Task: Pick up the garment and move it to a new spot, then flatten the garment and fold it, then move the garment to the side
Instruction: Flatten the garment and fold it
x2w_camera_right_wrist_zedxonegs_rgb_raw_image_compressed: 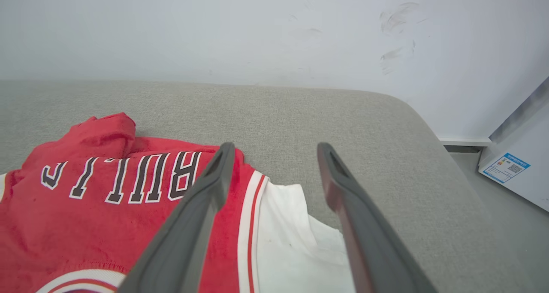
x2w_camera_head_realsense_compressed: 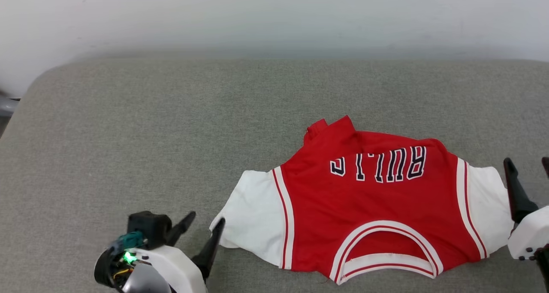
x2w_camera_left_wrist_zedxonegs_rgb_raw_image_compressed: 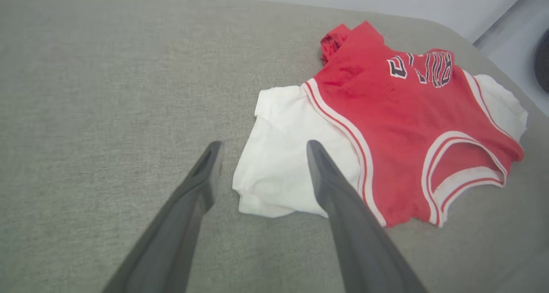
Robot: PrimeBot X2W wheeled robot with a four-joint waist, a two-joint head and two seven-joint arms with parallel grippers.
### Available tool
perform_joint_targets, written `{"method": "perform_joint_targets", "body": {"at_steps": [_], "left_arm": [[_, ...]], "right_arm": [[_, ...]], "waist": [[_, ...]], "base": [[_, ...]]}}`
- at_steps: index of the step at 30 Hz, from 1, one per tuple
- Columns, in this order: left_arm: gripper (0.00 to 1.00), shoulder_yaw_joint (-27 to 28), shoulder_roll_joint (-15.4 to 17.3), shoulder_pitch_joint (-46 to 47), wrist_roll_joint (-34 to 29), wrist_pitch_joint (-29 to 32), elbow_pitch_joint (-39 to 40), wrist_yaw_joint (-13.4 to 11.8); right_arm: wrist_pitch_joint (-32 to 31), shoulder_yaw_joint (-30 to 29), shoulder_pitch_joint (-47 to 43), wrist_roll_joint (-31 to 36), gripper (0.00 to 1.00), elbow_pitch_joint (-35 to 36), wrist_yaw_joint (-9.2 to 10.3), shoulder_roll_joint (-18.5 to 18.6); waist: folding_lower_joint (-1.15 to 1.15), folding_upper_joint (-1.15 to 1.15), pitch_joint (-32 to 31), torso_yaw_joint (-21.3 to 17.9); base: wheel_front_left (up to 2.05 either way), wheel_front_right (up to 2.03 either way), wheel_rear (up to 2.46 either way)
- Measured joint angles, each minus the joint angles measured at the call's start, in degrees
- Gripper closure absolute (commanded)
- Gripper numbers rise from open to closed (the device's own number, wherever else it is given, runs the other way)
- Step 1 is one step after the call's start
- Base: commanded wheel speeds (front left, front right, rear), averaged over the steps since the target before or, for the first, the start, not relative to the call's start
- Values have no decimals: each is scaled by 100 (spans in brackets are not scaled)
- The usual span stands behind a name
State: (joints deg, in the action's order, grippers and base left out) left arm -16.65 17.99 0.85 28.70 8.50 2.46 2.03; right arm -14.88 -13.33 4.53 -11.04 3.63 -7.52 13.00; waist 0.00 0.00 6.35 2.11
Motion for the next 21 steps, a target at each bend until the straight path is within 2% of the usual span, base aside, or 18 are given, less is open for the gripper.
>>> {"method": "perform_joint_targets", "body": {"at_steps": [6, 7, 8, 12, 19, 21], "left_arm": [[0, -268, 335, -87, 76, 1279, 448, -100], [0, -283, 357, -89, 79, 1440, 500, -153], [0, -322, 528, -83, -75, 1860, 510, -328], [0, -246, 606, 70, -257, 2016, 270, -591], [0, -252, 620, 274, -375, 1990, -208, -657], [0, -339, 675, 342, -431, 2057, -335, -591]], "right_arm": [[47, 44, -105, 0, 0, 142, 0, -210], [48, 46, -104, 15, 0, 133, 0, -207], [82, 93, -95, 48, 0, 93, 0, -202], [133, 146, -10, 44, 0, 76, 0, -216], [183, 178, 26, 42, 0, 5, 0, -220], [201, 202, 51, 41, 0, -10, 0, -216]], "waist": [[0, 0, 131, -147], [0, 0, 161, -175], [0, 0, 256, -265], [0, 0, 450, -436], [0, 0, 692, -619], [0, 0, 758, -669]], "base": [[0, 0, 0], [0, 0, 0], [0, 0, 0], [0, 0, 0], [0, 0, 0], [0, 0, 0]]}}
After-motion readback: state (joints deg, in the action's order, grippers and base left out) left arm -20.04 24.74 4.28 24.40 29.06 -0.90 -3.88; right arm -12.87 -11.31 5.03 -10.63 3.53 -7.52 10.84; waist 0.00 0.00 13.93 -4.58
